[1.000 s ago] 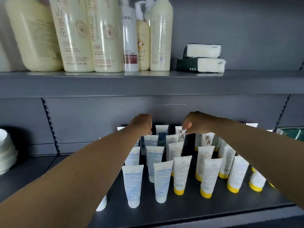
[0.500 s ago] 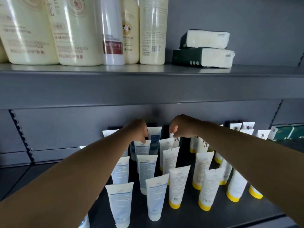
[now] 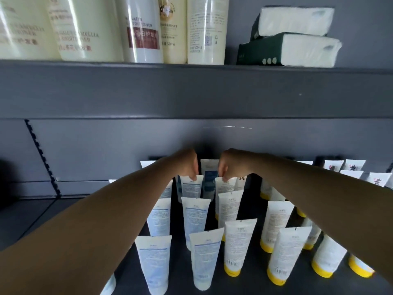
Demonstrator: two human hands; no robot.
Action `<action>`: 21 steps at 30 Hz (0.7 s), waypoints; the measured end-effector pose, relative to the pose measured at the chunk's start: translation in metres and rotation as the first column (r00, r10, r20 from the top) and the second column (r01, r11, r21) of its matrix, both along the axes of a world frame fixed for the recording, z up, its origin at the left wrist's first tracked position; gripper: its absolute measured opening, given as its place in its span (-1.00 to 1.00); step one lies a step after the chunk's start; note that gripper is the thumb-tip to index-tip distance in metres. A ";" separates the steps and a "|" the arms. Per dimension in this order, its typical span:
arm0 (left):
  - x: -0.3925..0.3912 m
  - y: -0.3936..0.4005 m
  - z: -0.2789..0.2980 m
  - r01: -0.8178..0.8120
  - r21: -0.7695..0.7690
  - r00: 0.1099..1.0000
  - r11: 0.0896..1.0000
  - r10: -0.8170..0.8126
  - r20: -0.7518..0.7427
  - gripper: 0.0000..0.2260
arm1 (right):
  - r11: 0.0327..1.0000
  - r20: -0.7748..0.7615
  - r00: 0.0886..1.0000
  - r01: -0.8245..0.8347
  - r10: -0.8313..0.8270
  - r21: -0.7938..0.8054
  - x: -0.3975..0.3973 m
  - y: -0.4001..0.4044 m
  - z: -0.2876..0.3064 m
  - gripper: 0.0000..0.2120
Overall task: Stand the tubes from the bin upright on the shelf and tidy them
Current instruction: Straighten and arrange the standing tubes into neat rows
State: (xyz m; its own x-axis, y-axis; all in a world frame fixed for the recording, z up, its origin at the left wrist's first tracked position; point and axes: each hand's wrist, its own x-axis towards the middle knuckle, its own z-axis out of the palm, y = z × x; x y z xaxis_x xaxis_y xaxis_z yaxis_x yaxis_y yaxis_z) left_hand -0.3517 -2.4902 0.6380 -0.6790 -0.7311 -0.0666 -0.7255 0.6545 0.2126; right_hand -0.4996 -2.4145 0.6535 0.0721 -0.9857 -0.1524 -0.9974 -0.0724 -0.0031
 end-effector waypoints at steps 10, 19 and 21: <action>0.000 0.004 -0.003 -0.023 0.022 1.000 0.999 0.024 -0.016 -0.71 | 1.000 -0.065 0.998 0.013 -0.013 -0.005 -0.008 0.005 0.003 -0.78; -0.002 0.005 -0.002 -0.042 0.000 0.999 0.999 0.042 0.027 -0.68 | 0.983 -0.138 0.974 0.175 -0.180 -0.048 -0.032 0.012 0.005 -0.76; -0.004 0.004 -0.002 -0.043 -0.004 0.999 0.999 0.043 0.023 -0.67 | 0.969 -0.131 0.960 0.244 -0.246 -0.035 -0.036 0.011 0.002 -0.76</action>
State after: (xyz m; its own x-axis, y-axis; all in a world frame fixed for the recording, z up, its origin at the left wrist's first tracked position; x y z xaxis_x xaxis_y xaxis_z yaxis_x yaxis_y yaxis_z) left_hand -0.3555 -2.4867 0.6357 -0.6452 -0.7599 -0.0794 -0.7578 0.6233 0.1930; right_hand -0.5359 -2.4032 0.6559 -0.1919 -0.9733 -0.1256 -0.9758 0.1756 0.1299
